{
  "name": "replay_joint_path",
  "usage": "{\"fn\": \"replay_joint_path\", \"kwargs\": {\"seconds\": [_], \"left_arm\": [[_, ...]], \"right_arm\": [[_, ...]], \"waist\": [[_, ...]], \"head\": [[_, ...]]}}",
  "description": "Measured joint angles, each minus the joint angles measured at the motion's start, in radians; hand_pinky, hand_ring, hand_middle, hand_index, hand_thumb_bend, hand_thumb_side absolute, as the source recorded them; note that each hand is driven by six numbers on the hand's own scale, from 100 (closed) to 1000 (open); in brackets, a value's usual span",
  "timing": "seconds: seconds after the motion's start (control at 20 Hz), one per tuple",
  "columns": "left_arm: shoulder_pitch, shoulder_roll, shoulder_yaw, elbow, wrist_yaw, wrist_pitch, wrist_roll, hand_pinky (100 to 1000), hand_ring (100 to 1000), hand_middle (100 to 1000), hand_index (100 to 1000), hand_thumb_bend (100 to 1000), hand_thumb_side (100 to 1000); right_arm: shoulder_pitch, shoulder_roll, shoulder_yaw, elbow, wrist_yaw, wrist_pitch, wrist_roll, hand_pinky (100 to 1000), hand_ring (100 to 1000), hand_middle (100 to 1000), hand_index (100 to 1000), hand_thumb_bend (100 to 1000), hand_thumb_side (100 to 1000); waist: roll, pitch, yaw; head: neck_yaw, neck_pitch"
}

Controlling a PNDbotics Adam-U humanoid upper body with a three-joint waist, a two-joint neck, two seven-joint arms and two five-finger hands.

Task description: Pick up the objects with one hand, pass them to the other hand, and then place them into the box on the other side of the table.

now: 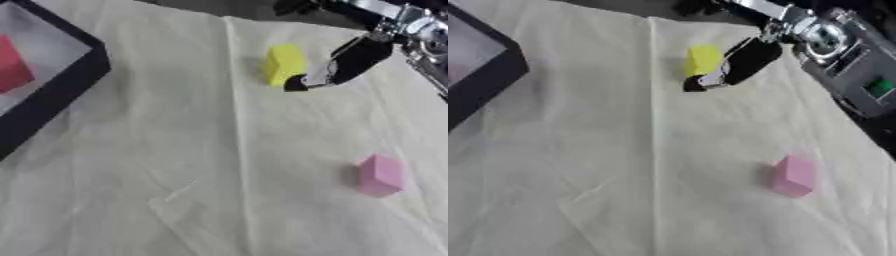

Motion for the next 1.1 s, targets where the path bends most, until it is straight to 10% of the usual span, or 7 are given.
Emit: {"fn": "replay_joint_path", "kwargs": {"seconds": [1.1], "left_arm": [[0.0,-0.043,-0.012,0.0,-0.015,-0.004,-0.024,856,672,737,697,825,264]], "right_arm": [[0.018,-0.052,-0.067,0.0,0.271,0.161,0.081,924,906,852,868,545,199]], "waist": [[-0.031,0.036,0.062]], "head": [[-0.089,-0.025]]}}
